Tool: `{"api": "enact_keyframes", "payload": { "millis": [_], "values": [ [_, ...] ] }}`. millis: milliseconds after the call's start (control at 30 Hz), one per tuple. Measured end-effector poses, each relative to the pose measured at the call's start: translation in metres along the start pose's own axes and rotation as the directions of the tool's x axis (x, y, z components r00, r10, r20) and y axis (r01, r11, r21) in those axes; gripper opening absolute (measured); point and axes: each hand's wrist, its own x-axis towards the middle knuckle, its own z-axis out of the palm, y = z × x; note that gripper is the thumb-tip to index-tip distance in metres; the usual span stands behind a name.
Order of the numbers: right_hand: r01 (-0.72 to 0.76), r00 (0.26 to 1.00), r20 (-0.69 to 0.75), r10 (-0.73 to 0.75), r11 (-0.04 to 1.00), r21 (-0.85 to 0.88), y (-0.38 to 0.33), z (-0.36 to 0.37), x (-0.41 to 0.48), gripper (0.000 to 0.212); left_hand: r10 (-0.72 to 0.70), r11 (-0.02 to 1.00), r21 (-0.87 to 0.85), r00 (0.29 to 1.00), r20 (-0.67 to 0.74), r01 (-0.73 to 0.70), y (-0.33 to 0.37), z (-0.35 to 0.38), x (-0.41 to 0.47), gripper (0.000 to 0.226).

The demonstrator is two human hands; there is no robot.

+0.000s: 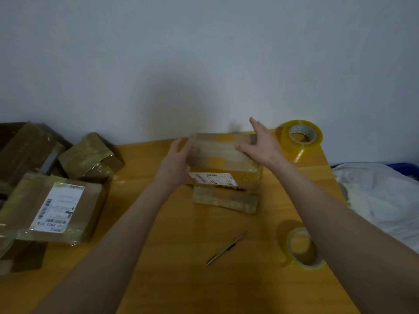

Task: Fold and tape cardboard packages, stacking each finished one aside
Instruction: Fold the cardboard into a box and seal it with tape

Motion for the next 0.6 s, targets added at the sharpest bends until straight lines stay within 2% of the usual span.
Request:
{"api": "enact_keyframes", "payload": {
  "millis": [33, 67, 100, 133, 167, 200, 233, 267, 333, 400, 467, 533, 600],
  "values": [
    [-0.014, 1.000, 0.012, 0.014, 1.000, -0.013, 0.001, 0.000, 0.000, 0.078, -0.126, 0.989, -0.096, 0.982, -0.141, 0.113, 0.010, 0.002, -0.006, 0.069],
    [-0.036, 0.999, 0.005, 0.037, 0.998, -0.047, 0.003, 0.000, -0.001, 0.073, -0.298, 0.937, -0.253, 0.930, -0.214, 0.242, 0.019, 0.012, -0.012, 0.065],
    [-0.063, 0.998, -0.015, 0.062, 0.994, -0.090, 0.003, 0.000, -0.004, 0.069, -0.465, 0.828, -0.436, 0.866, -0.185, 0.351, 0.029, 0.021, -0.019, 0.065],
    [-0.095, 0.995, -0.041, 0.090, 0.987, -0.130, 0.003, -0.002, -0.008, 0.068, -0.567, 0.685, -0.591, 0.821, -0.065, 0.426, 0.039, 0.033, -0.027, 0.068],
    [-0.123, 0.991, -0.067, 0.113, 0.978, -0.168, 0.002, -0.004, -0.013, 0.067, -0.572, 0.541, -0.697, 0.813, 0.106, 0.471, 0.050, 0.047, -0.035, 0.071],
    [-0.139, 0.988, -0.089, 0.124, 0.971, -0.195, 0.001, -0.005, -0.018, 0.067, -0.512, 0.423, -0.762, 0.823, 0.246, 0.491, 0.060, 0.058, -0.041, 0.073],
    [-0.145, 0.987, -0.100, 0.127, 0.967, -0.209, 0.001, -0.007, -0.023, 0.065, -0.450, 0.338, -0.791, 0.826, 0.340, 0.510, 0.072, 0.063, -0.044, 0.073],
    [-0.147, 0.987, -0.097, 0.129, 0.967, -0.209, 0.002, -0.009, -0.030, 0.062, -0.403, 0.278, -0.818, 0.834, 0.376, 0.503, 0.080, 0.064, -0.044, 0.073],
    [-0.144, 0.989, -0.064, 0.134, 0.974, -0.174, 0.006, -0.011, -0.046, 0.054, -0.368, 0.277, -0.863, 0.877, 0.310, 0.422, 0.088, 0.059, -0.040, 0.075],
    [-0.132, 0.991, -0.039, 0.129, 0.986, -0.098, 0.012, -0.008, -0.066, 0.052, -0.323, 0.368, -0.859, 0.915, 0.242, 0.357, 0.087, 0.051, -0.038, 0.074],
    [-0.126, 0.990, -0.073, 0.121, 0.990, -0.062, 0.017, -0.002, -0.088, 0.054, -0.277, 0.461, -0.814, 0.929, 0.247, 0.354, 0.081, 0.049, -0.042, 0.070],
    [-0.106, 0.991, -0.083, 0.101, 0.992, -0.062, 0.020, 0.003, -0.104, 0.053, -0.273, 0.547, -0.759, 0.932, 0.236, 0.353, 0.080, 0.052, -0.047, 0.066],
    [-0.096, 0.994, -0.041, 0.096, 0.995, 0.014, 0.025, 0.002, -0.112, 0.052, -0.297, 0.618, -0.723, 0.943, 0.148, 0.308, 0.090, 0.052, -0.054, 0.063]
  ]
}}
